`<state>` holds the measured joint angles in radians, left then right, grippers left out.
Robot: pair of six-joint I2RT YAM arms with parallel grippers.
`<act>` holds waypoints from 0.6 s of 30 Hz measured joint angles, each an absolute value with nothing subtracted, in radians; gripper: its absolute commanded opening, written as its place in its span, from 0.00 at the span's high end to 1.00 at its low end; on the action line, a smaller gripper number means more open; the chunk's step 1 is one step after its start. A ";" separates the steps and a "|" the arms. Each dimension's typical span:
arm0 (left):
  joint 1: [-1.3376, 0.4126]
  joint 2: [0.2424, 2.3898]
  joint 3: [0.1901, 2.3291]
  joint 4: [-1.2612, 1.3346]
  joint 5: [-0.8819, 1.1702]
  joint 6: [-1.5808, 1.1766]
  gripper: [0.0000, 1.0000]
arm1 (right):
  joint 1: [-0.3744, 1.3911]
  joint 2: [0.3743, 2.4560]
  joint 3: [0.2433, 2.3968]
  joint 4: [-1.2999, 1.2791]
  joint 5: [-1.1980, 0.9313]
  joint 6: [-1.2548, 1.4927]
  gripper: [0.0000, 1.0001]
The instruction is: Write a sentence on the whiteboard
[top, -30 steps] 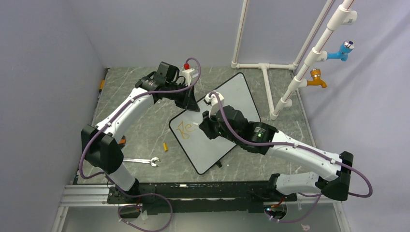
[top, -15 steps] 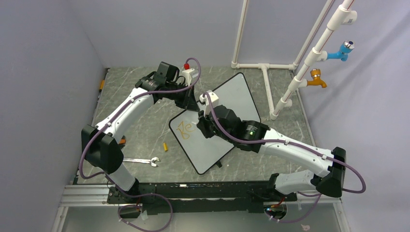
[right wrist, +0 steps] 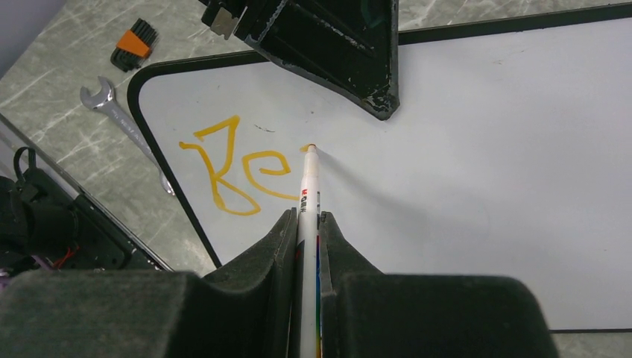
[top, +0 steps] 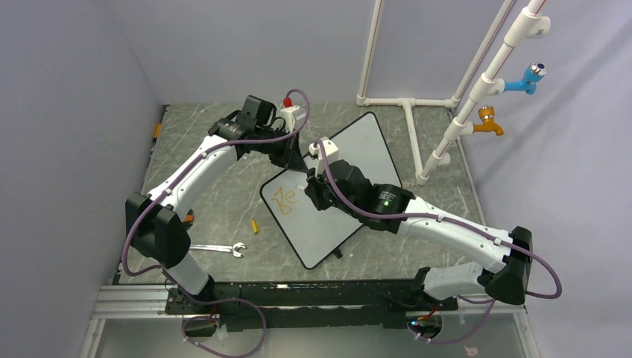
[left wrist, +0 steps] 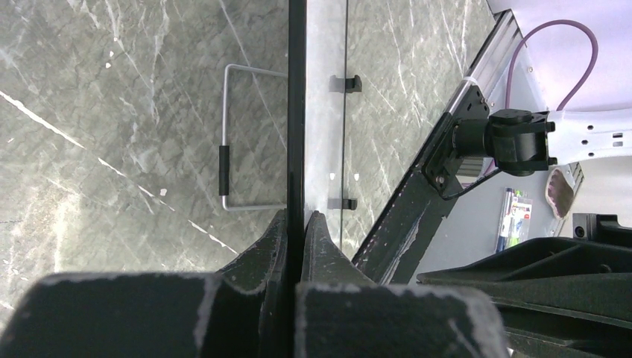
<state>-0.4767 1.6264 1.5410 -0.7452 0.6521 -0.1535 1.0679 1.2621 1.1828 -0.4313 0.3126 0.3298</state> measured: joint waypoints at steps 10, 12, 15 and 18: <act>-0.476 1.626 1.541 -0.745 0.649 -0.152 1.00 | 1.034 1.258 1.182 -0.433 0.323 0.332 1.00; -0.476 1.626 1.541 -0.745 0.649 -0.152 1.00 | 1.031 1.257 1.182 -0.434 0.327 0.332 1.00; -0.476 1.626 1.541 -0.746 0.648 -0.152 1.00 | 1.030 1.256 1.182 -0.436 0.331 0.332 1.00; -0.476 1.626 1.541 -0.746 0.650 -0.154 1.00 | 1.029 1.250 1.182 -0.439 0.330 0.332 1.00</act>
<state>-0.4759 1.6264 1.5410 -0.7456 0.6498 -0.1535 1.0286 1.2495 1.1824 -0.4393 0.3302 0.3321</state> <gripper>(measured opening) 0.053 0.141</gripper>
